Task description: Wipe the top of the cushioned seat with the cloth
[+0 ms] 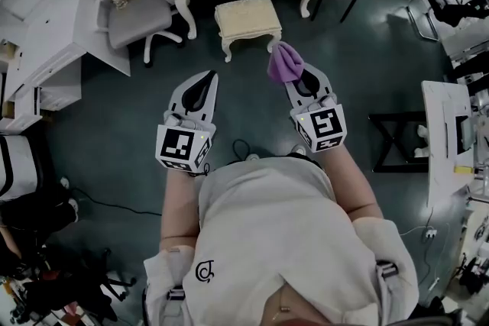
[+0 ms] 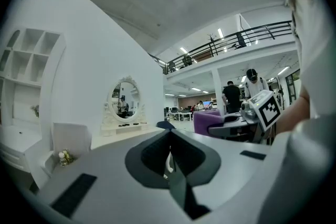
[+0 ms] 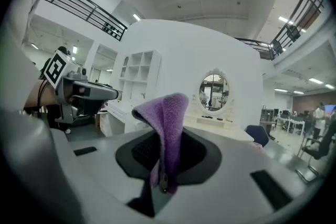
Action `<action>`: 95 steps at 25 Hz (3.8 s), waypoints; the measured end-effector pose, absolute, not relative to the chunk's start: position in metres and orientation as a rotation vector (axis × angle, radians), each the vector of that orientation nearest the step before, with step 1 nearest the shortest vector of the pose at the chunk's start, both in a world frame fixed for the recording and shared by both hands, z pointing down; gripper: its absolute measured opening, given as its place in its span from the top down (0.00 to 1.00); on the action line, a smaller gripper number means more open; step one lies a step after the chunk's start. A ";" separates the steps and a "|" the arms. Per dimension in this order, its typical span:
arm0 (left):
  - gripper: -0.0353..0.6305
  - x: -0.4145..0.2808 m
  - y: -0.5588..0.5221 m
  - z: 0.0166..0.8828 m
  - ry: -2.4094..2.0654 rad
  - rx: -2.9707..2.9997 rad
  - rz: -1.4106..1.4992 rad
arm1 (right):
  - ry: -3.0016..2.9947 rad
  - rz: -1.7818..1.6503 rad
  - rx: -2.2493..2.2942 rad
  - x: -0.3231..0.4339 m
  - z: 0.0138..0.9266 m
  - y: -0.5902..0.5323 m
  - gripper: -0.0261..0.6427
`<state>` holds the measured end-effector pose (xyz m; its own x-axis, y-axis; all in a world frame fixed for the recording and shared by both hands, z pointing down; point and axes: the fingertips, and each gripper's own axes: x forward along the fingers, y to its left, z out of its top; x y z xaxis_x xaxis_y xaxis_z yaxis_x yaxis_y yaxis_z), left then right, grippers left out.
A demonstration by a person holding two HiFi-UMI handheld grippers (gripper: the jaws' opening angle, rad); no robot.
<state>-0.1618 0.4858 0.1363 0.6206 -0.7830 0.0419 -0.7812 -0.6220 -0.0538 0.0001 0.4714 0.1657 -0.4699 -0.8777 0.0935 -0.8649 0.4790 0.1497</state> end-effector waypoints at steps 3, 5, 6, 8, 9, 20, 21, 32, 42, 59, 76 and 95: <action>0.93 -0.162 0.483 0.136 1.356 -2.800 -0.102 | -2.566 -0.107 1.550 0.004 0.164 0.467 0.86; 0.93 -0.161 0.480 0.138 1.359 -2.804 -0.102 | -2.562 -0.099 1.560 0.007 0.165 0.463 0.86; 0.93 -0.160 0.477 0.140 1.362 -2.807 -0.105 | -2.561 -0.089 1.562 0.009 0.166 0.460 0.86; 0.93 -0.156 0.472 0.146 1.371 -2.814 -0.113 | -2.561 -0.058 1.558 0.013 0.173 0.453 0.86; 0.93 -0.153 0.468 0.149 1.377 -2.819 -0.116 | -2.561 -0.045 1.554 0.016 0.176 0.448 0.86; 0.93 -0.129 0.354 0.169 1.588 -2.767 -0.196 | -2.582 -0.012 1.379 0.044 0.210 0.312 0.85; 0.93 -0.123 0.337 0.168 1.601 -2.758 -0.199 | -2.576 -0.019 1.361 0.051 0.212 0.291 0.85; 0.93 -0.065 0.176 0.195 1.828 -2.680 -0.219 | -2.614 0.029 1.061 0.095 0.244 0.120 0.85; 0.93 -0.068 0.087 0.258 1.835 -2.746 -0.133 | -2.613 0.128 0.887 0.052 0.309 0.028 0.85; 0.93 -0.152 -0.052 0.486 1.828 -2.996 -0.172 | -2.370 0.370 0.837 -0.062 0.563 -0.110 0.85; 0.93 -0.208 -0.079 0.604 1.893 -3.027 -0.135 | -2.185 0.463 0.764 -0.127 0.746 -0.182 0.85; 0.93 -0.145 -0.093 0.600 1.826 -3.070 -0.190 | -2.077 0.647 0.763 -0.070 0.765 -0.202 0.85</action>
<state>-0.1454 -0.0930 0.5996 0.4979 -0.8129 0.3020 -0.8576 -0.4100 0.3104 -0.0701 -0.2024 0.7655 -0.4875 -0.2897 0.8237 -0.7061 0.6857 -0.1767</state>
